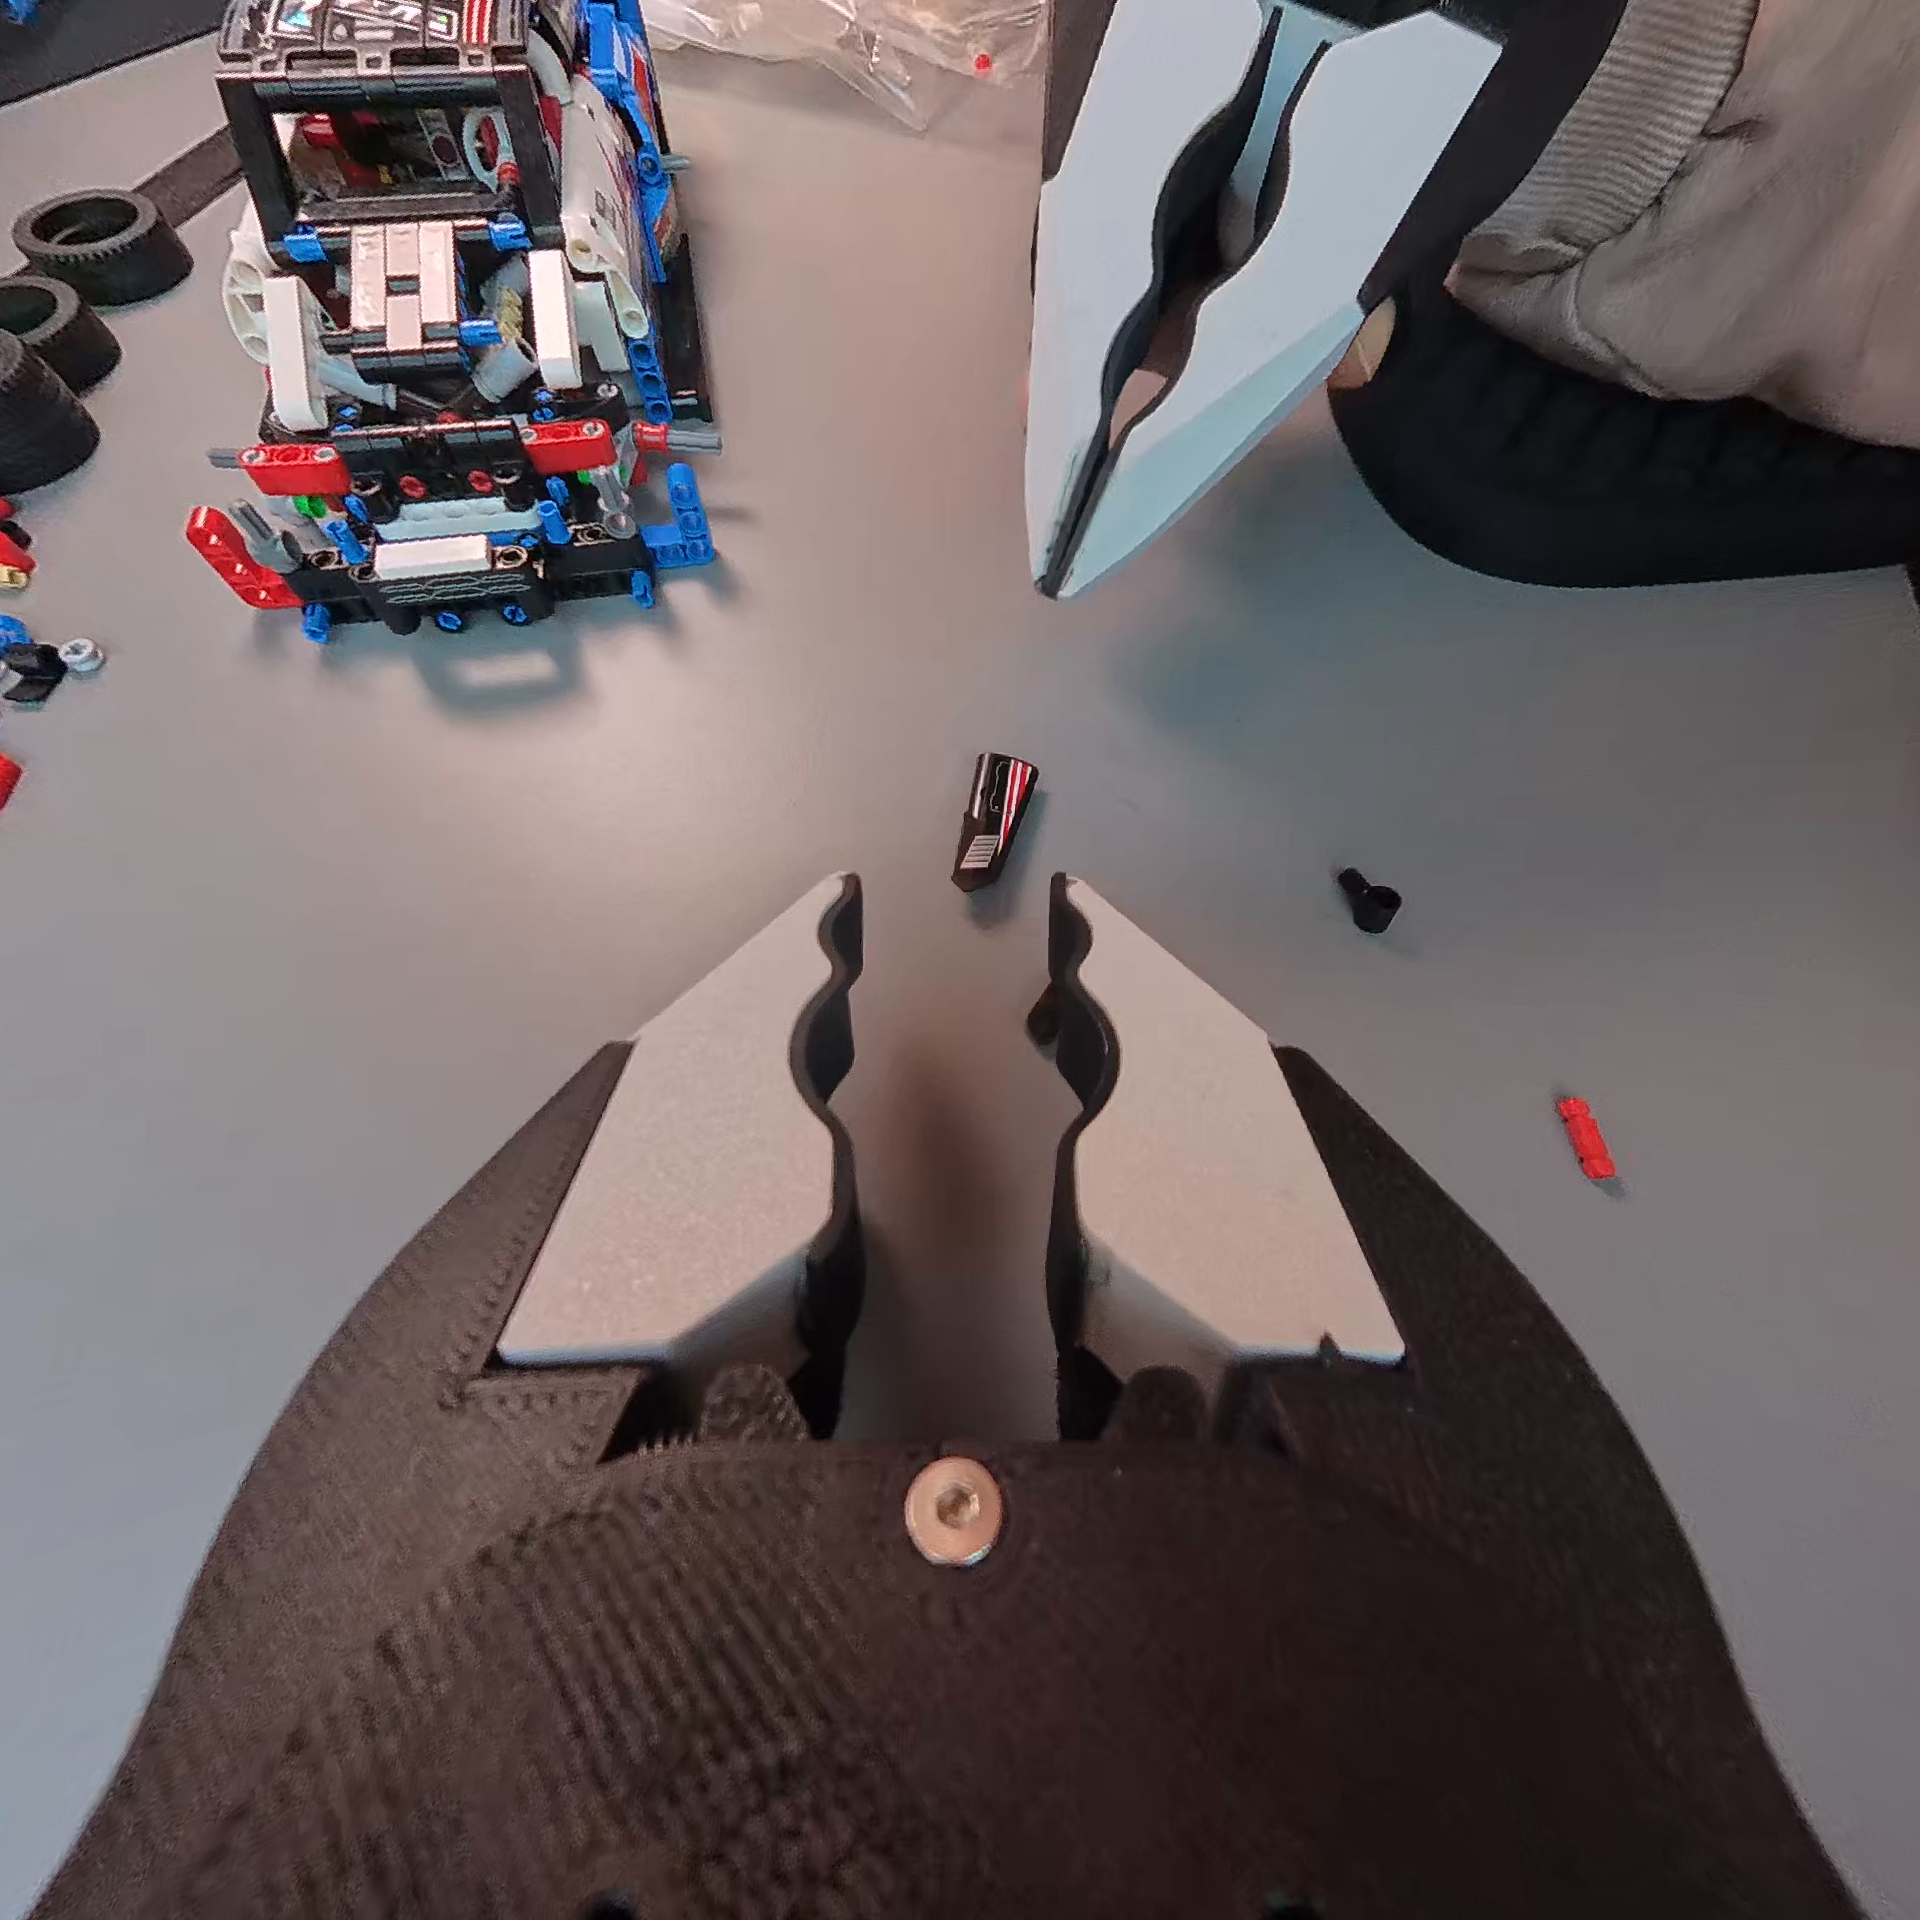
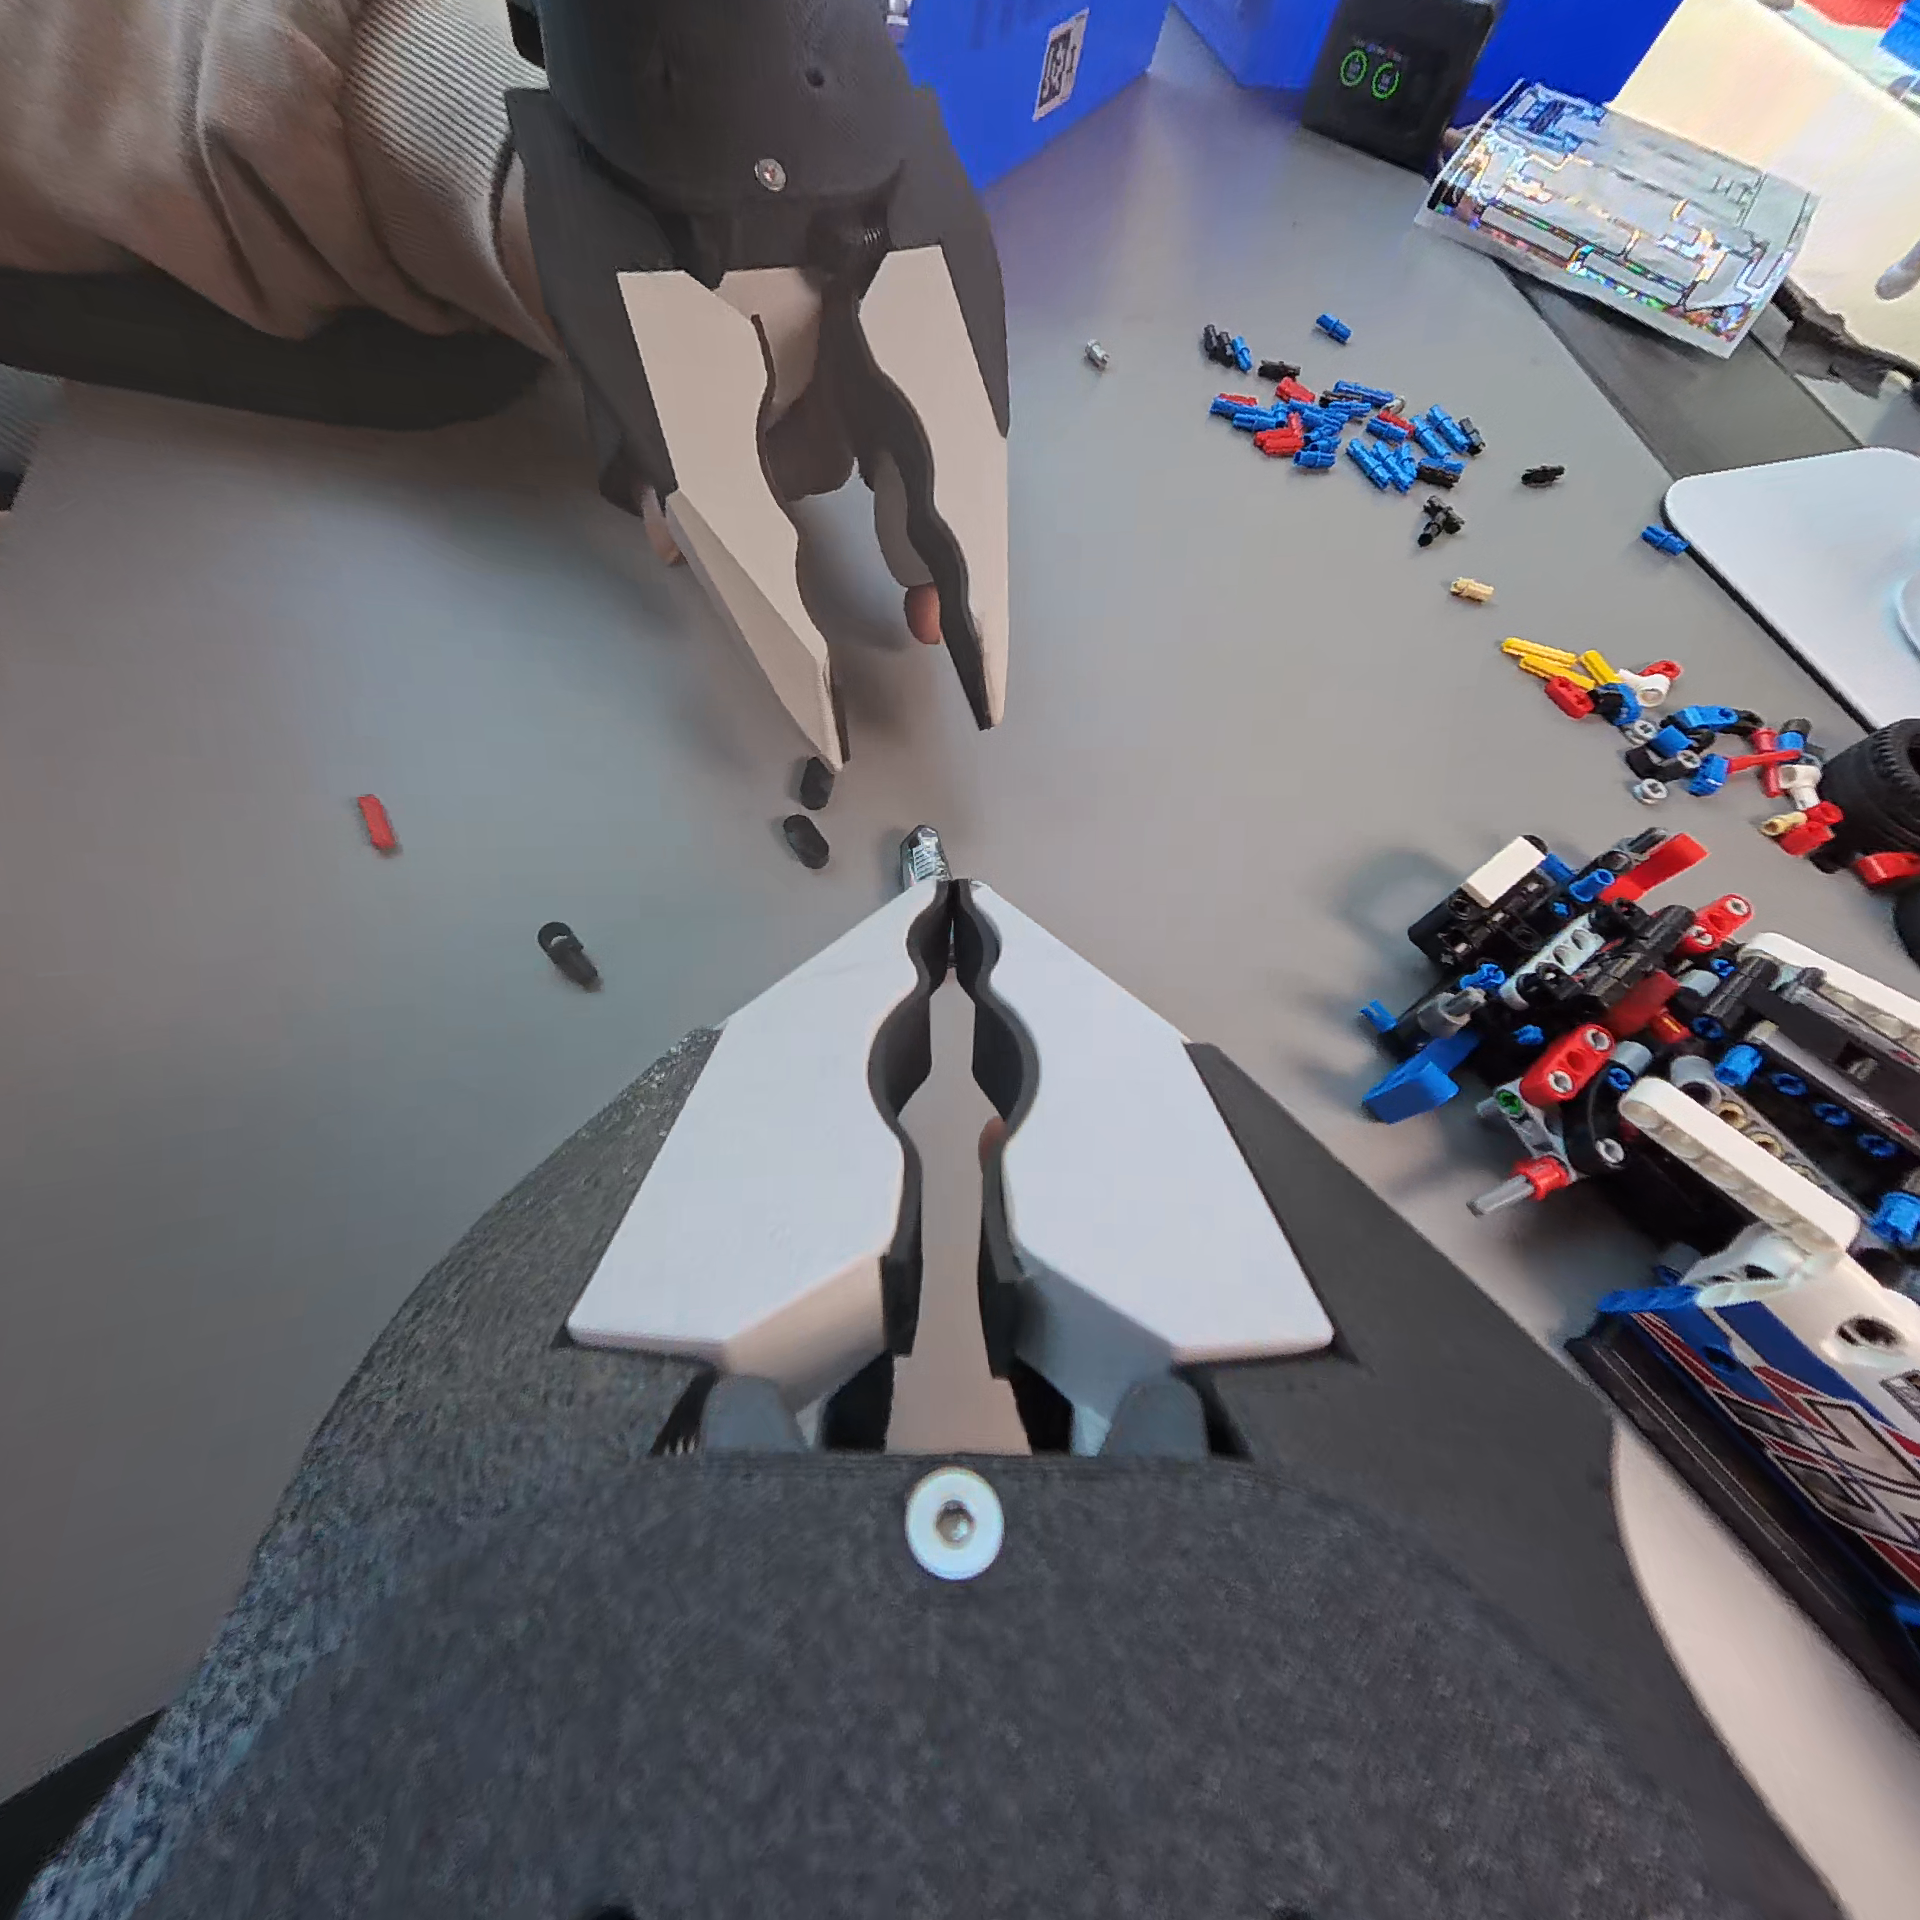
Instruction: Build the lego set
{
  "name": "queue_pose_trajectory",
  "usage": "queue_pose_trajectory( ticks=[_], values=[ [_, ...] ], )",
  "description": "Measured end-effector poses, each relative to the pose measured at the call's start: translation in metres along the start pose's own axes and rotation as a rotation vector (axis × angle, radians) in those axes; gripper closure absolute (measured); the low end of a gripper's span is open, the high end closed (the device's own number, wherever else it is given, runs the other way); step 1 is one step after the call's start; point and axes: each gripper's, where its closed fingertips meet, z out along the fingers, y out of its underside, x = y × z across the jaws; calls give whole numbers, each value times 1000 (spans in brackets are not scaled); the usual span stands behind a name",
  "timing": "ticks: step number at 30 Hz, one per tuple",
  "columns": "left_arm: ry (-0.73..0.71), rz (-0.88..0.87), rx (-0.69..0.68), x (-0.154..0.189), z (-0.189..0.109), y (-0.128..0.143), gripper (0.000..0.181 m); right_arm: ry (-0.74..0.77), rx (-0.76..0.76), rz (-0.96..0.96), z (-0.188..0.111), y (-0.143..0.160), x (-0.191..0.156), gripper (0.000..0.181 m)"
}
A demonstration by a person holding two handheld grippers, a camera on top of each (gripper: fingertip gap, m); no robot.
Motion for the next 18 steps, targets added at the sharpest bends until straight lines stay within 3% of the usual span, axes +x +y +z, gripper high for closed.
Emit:
queue_pose_trajectory(
  ticks=[5,12,18],
  values=[
    [13,148,-61,2,-10,8,153,-113,-66,14,-6,16,-18,160],
    [158,211,-114,22,-24,22,163,-269,-81,29,-3,19,-46,160],
    [514,278,-242,113,-34,29,170,-323,-101,5,3,20,-62,161]
  ],
)
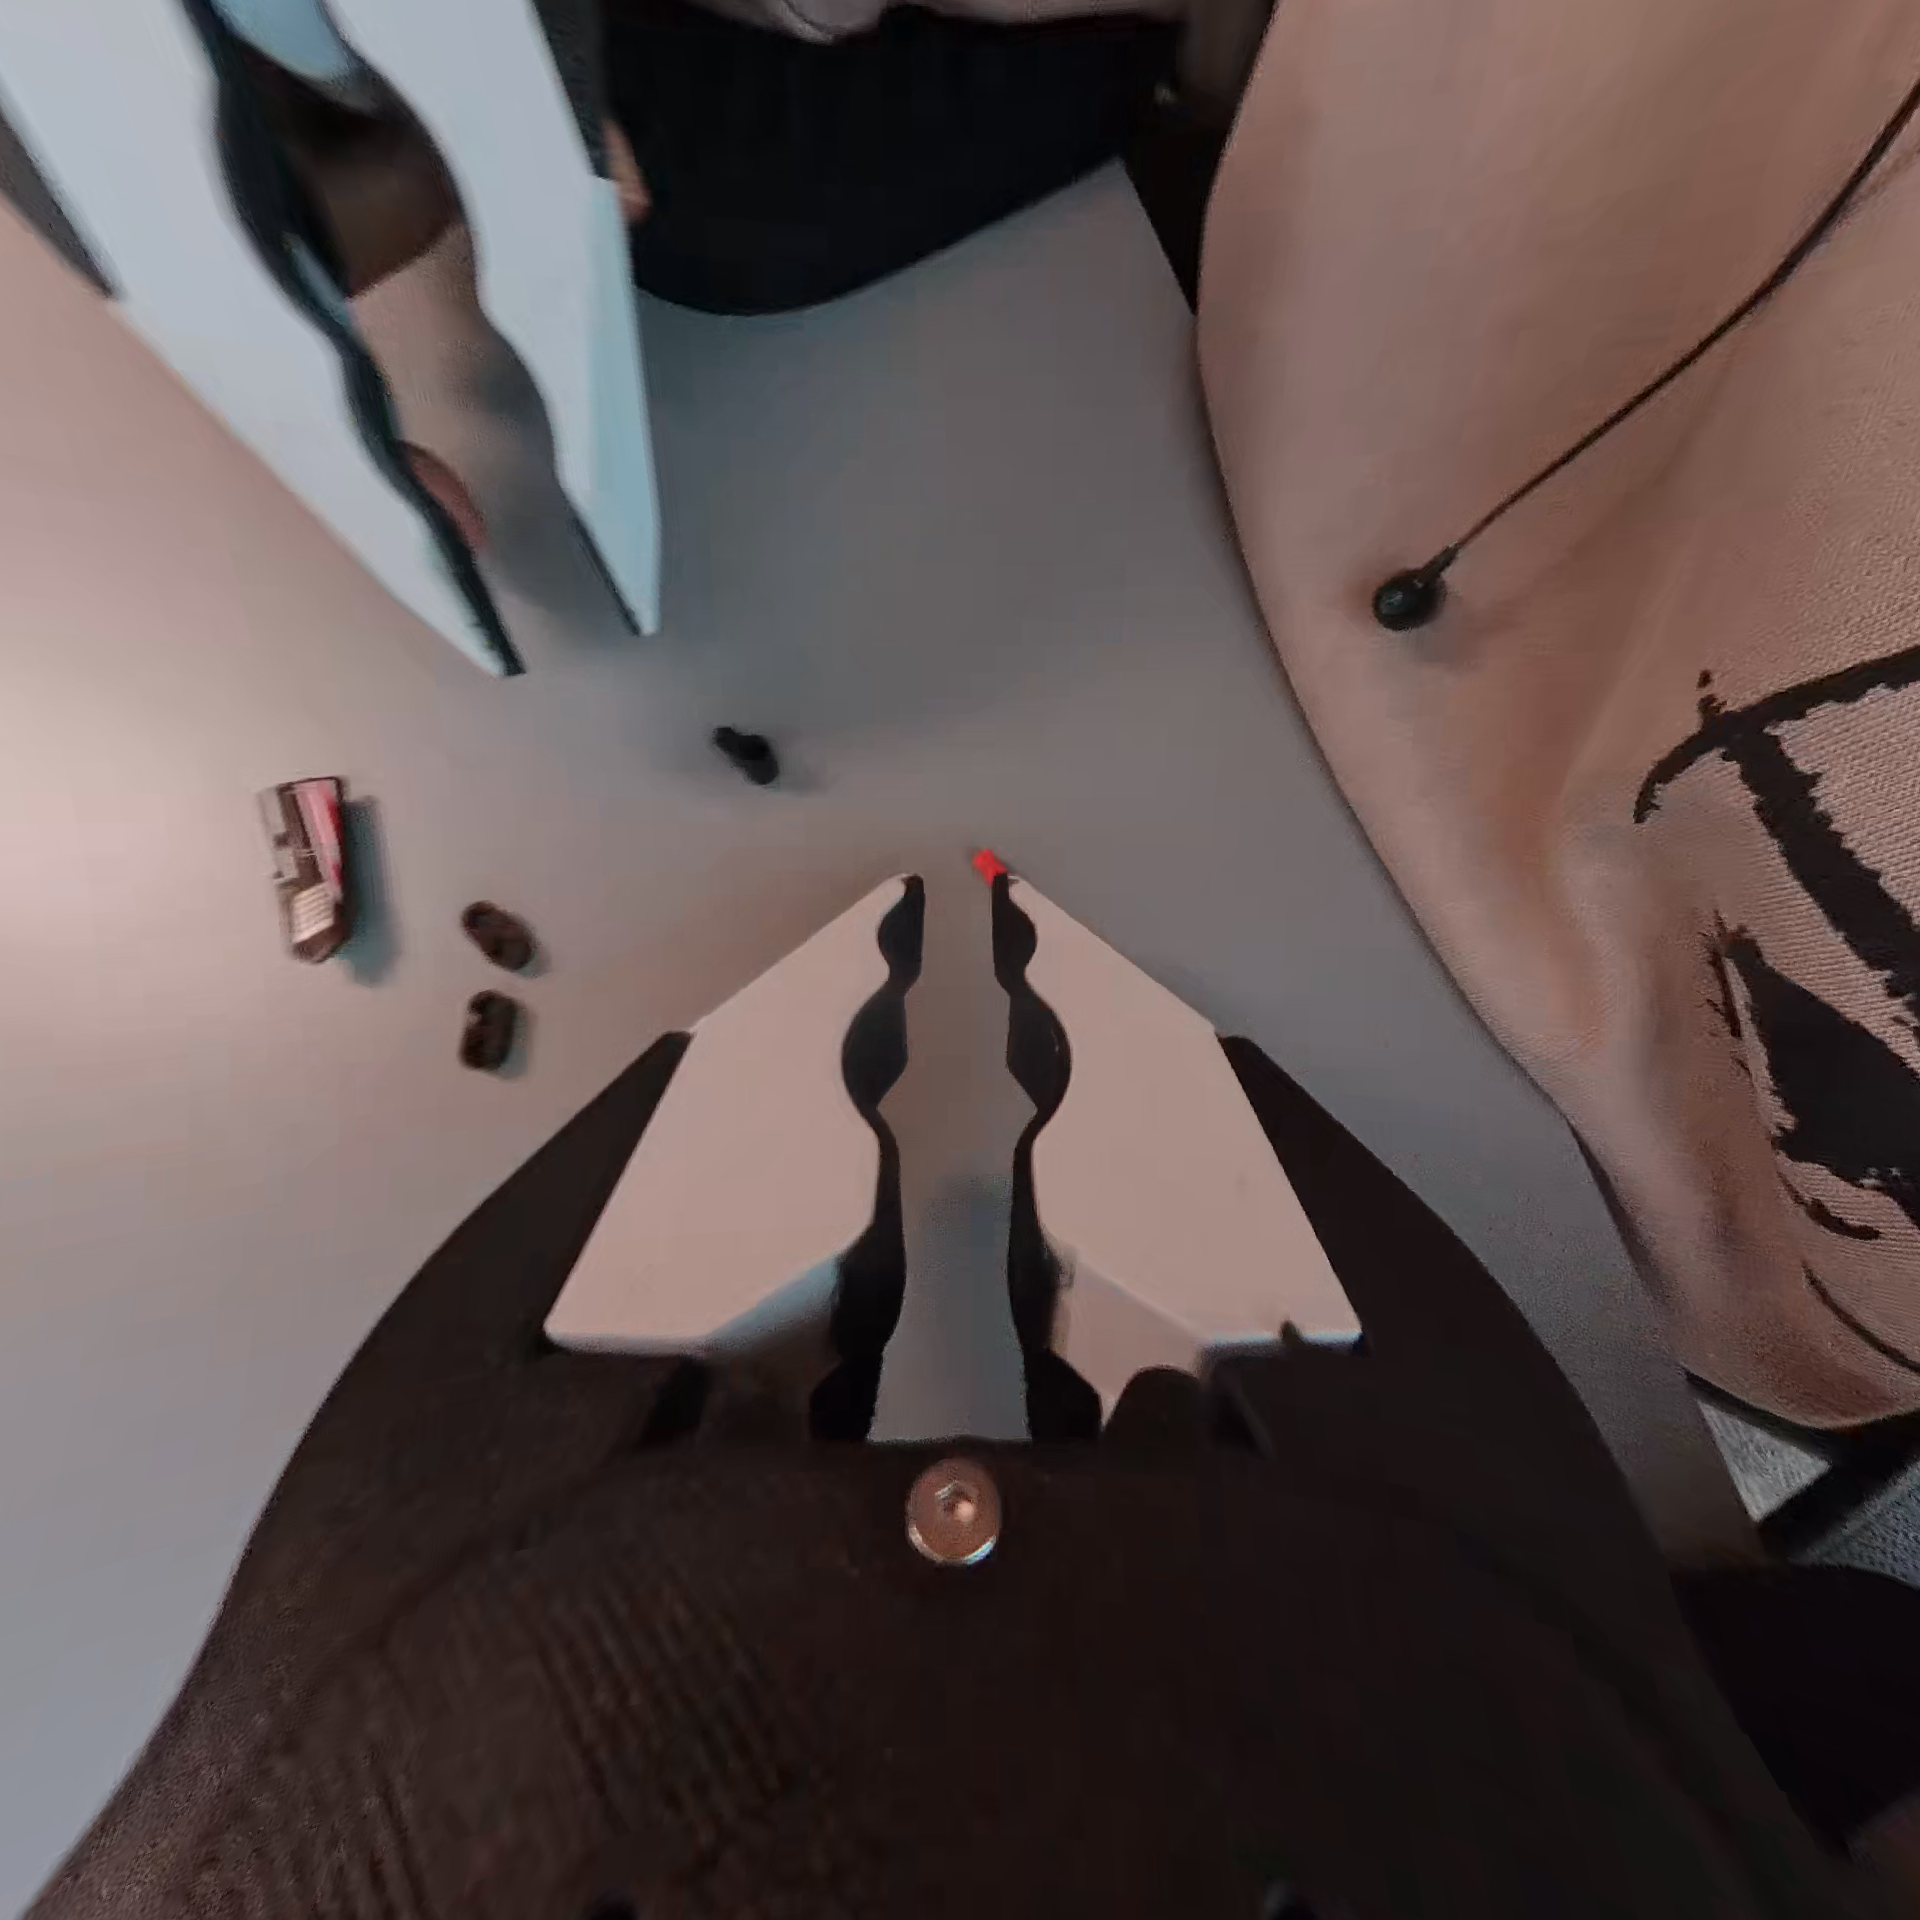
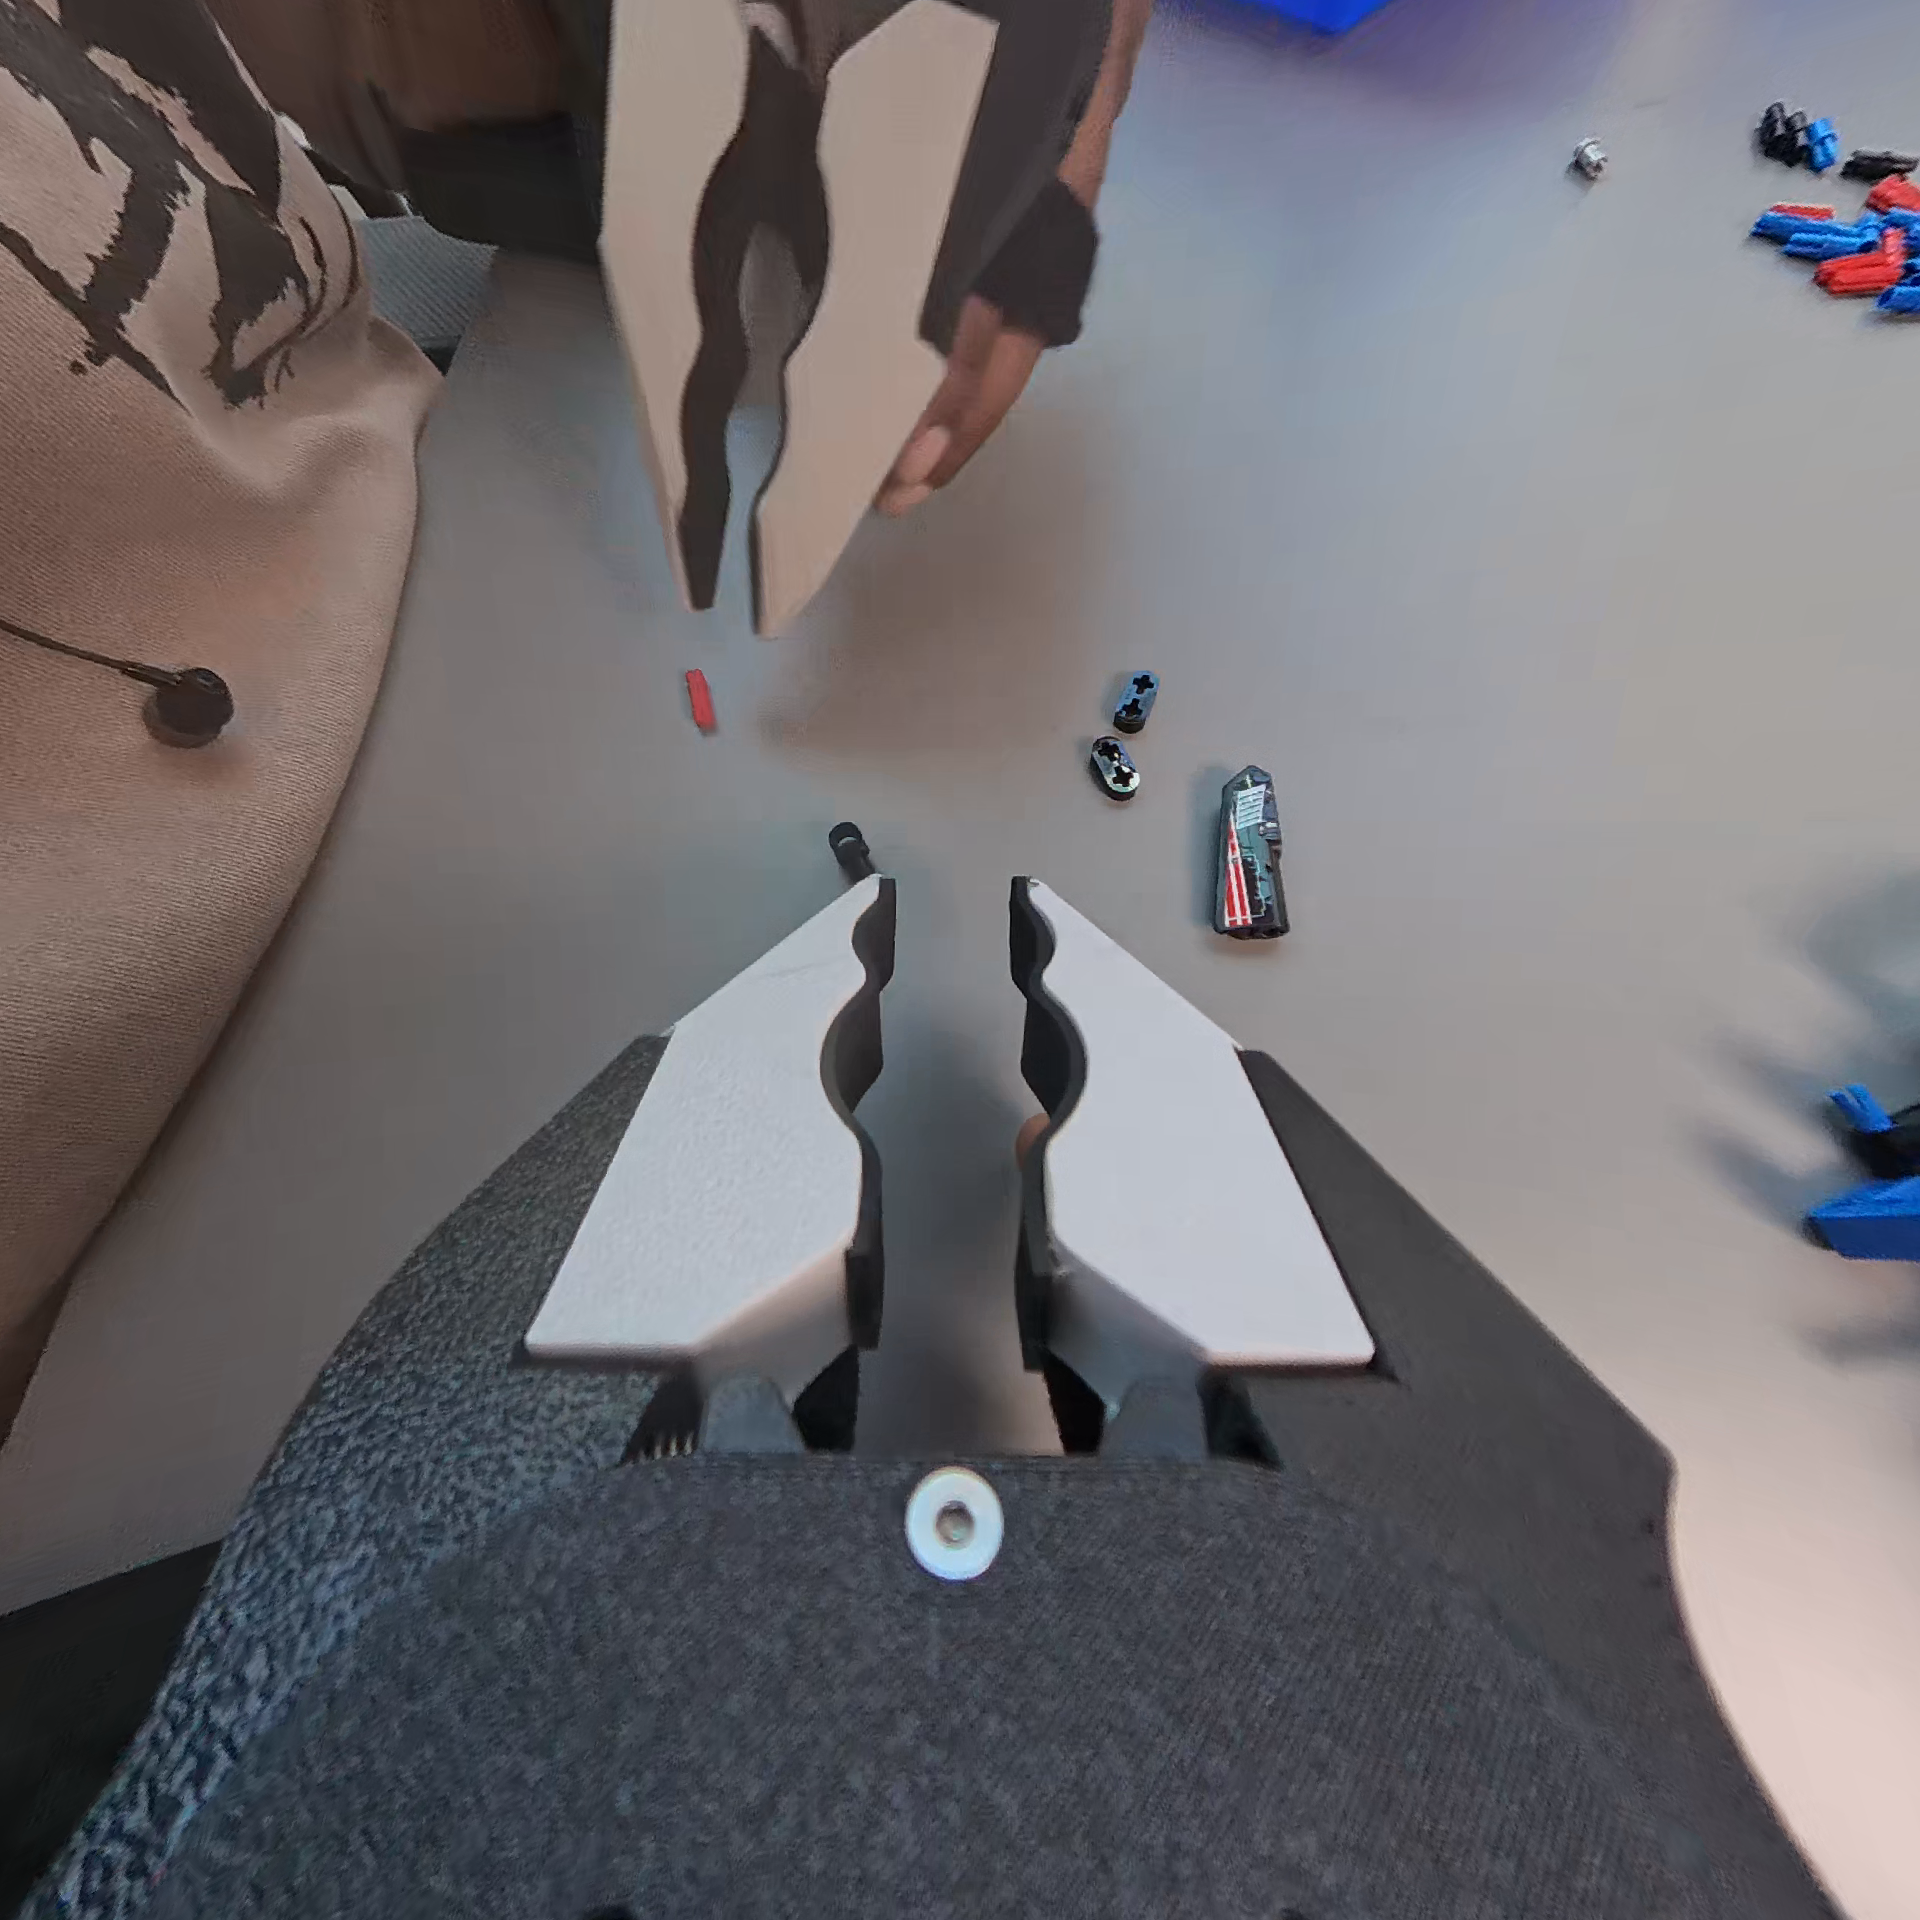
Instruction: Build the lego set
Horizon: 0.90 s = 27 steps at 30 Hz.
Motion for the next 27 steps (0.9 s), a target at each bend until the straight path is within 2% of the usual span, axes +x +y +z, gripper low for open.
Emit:
queue_pose_trajectory(
  ticks=[4,12,16,18,20,22,27],
  values=[
    [20,2,-151,15,17,13,165,19,-2,26,0,4,7,161],
    [-82,41,-171,3,21,10,179,44,8,32,0,4,12,161],
    [-120,83,-146,-7,16,11,179,37,43,18,-2,-4,9,162],
    [-154,24,-30,-21,7,1,179,49,86,-16,-4,-15,6,164],
    [-148,-80,151,-32,-11,-18,179,65,152,-91,-5,-32,-1,167],
    [-115,-164,268,-37,-24,-29,179,131,192,-190,-4,-48,-3,167],
    [-54,-279,383,-43,-33,-36,179,167,235,-339,2,-64,-17,167]
  ],
)
